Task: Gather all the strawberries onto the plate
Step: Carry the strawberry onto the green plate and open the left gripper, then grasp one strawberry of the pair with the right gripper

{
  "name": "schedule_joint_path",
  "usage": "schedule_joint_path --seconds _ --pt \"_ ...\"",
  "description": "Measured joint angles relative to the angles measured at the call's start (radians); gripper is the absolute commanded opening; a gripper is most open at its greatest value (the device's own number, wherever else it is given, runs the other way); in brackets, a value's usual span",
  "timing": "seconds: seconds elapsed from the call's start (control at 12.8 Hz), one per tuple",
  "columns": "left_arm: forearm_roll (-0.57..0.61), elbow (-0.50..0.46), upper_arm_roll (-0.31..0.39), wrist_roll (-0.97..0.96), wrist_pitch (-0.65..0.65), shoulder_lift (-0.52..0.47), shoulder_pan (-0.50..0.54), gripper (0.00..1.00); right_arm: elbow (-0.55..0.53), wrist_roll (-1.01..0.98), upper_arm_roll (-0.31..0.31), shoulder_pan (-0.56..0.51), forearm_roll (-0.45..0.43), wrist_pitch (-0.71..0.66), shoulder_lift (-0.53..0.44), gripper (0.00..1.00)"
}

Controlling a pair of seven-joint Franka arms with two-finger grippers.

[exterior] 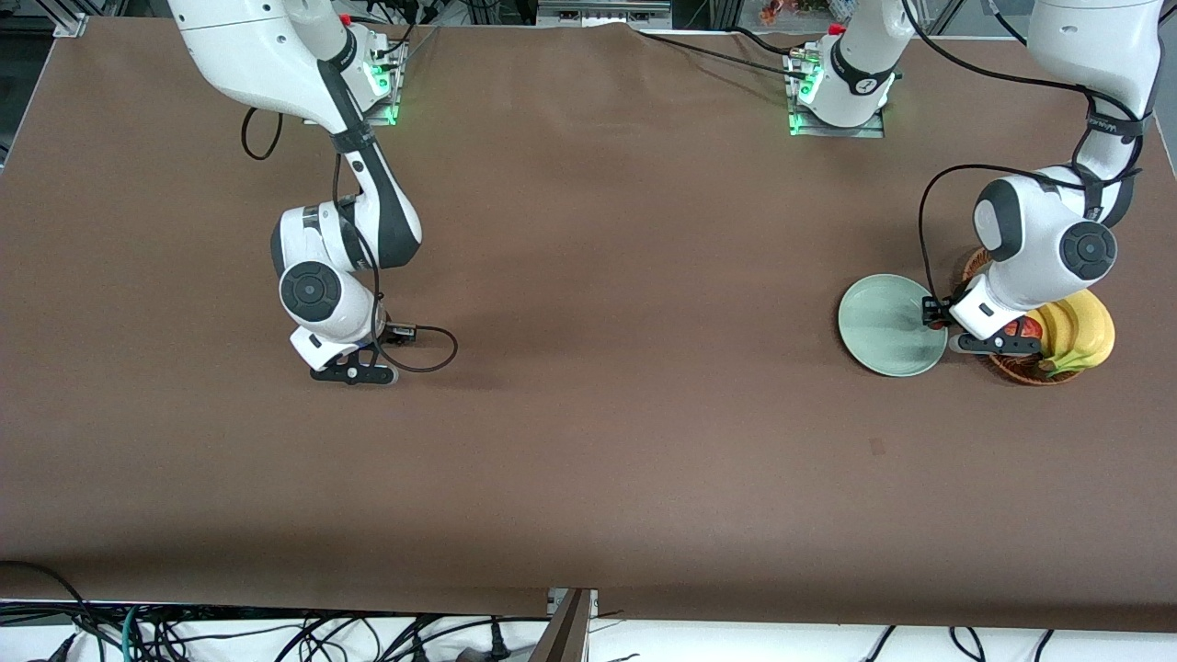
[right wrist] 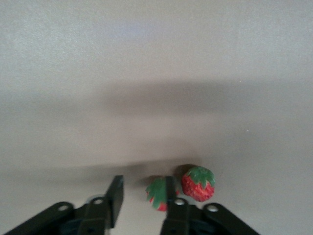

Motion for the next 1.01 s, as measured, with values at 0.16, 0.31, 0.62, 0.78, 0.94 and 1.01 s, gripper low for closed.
schedule_joint_path --seconds 0.16,0.31,0.62,0.78,0.94,1.01 --pt "-0.011 0.000 0.000 0.002 0.002 0.005 0.000 0.12 -0.006 0.000 0.000 0.000 0.000 0.000 0.002 0.47" --pt "-0.011 0.002 0.000 0.003 0.002 0.004 0.000 0.34 -0.019 0.000 0.000 -0.001 0.000 0.000 0.005 0.47" --pt "-0.011 0.009 -0.001 0.017 -0.001 0.002 -0.006 1.00 -0.036 0.000 -0.001 -0.001 0.000 0.000 0.008 0.46" --pt "-0.012 0.026 -0.002 0.022 -0.043 -0.022 -0.010 1.00 -0.042 0.000 -0.002 -0.001 0.000 0.007 0.008 0.33" --pt "-0.012 0.056 -0.002 0.024 -0.135 -0.080 -0.010 1.00 -0.049 0.000 -0.003 -0.002 0.000 0.014 0.009 0.16" --pt "-0.012 0.071 -0.002 0.025 -0.183 -0.118 -0.010 1.00 -0.050 0.000 -0.003 -0.002 0.000 0.015 0.008 0.12"
